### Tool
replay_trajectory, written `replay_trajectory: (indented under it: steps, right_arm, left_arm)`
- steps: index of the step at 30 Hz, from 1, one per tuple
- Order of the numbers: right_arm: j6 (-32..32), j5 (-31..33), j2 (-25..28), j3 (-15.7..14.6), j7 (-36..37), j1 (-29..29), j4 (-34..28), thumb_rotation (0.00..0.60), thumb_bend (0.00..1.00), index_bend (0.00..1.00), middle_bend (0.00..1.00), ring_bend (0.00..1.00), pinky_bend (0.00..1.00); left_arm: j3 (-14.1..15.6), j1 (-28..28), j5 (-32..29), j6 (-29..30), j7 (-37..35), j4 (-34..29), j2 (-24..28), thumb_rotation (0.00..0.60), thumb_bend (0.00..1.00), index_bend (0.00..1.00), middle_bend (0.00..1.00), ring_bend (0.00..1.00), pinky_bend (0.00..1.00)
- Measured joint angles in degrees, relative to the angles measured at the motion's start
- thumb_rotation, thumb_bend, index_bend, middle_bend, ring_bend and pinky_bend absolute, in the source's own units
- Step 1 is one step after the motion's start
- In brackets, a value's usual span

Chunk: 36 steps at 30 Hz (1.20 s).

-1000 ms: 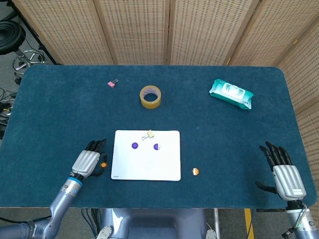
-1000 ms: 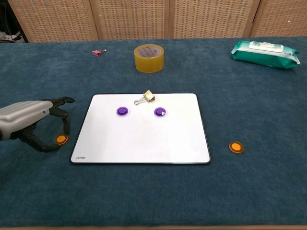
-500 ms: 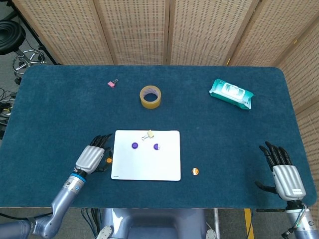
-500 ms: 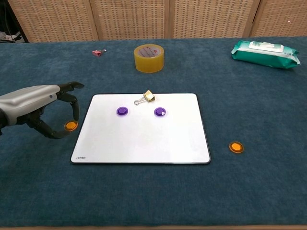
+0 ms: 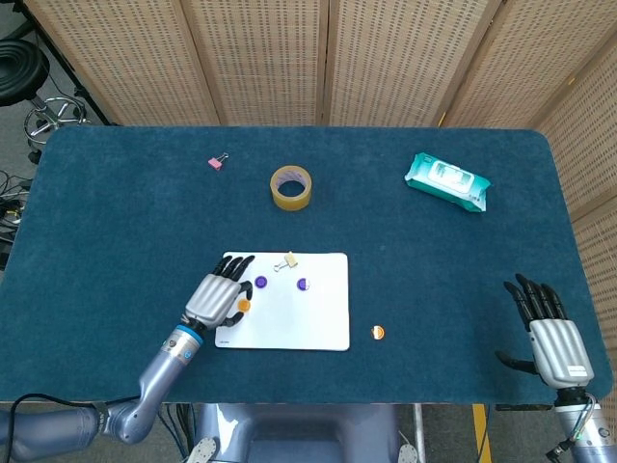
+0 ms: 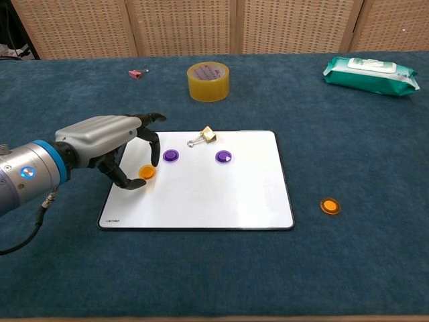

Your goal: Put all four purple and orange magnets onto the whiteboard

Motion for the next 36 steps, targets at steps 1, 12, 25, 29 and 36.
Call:
replay_trajectory:
  steps: [1,12,25,29,36]
  right_arm:
    - [0.0,0.03,0.02,0.01,0.07,-0.01,0.02,0.6,0.0,0.0,0.0,0.0,0.0]
    - [-0.03,0.25,0.26,0.1,0.58,-0.09,0.18,0.6,0.0,0.0,0.0,0.0,0.0]
    - [-0.19,0.25,0.31,0.11,0.58,-0.03,0.22,0.6,0.0,0.0,0.0,0.0,0.0]
    - [-0.14,0.22,0.36,0.12,0.59,-0.05,0.19,0.6,0.0,0.0,0.0,0.0,0.0]
    - [-0.3,-0.14,0.27,-0.15,0.38,-0.04,0.35,0.6,0.0,0.0,0.0,0.0,0.0]
  left_arm:
    - [-0.17,-0.37,-0.59,-0.4,0.09,0.36,-0.51,0.6,0.3,0.55,0.0,0.0,0.0]
    - [-0.68,-2.05,-2.67,-1.57,0.53,1.98,-2.48,0.6,0.3,0.56,0.0,0.0,0.0]
    - [-0.43,-2.85,-4.23,-1.68,0.87,2.34,-3.25,0.6,0.27,0.4,0.0,0.0,0.0]
    - [-0.38,-2.84,-4.4,-1.5,0.62,1.89,-2.92,0.6,0.27,0.39,0.0,0.0,0.0]
    - [-0.17,-1.77,-1.79,0.78,-1.4,-2.27,0.65,0.6,0.26,0.32,0.0,0.0,0.0]
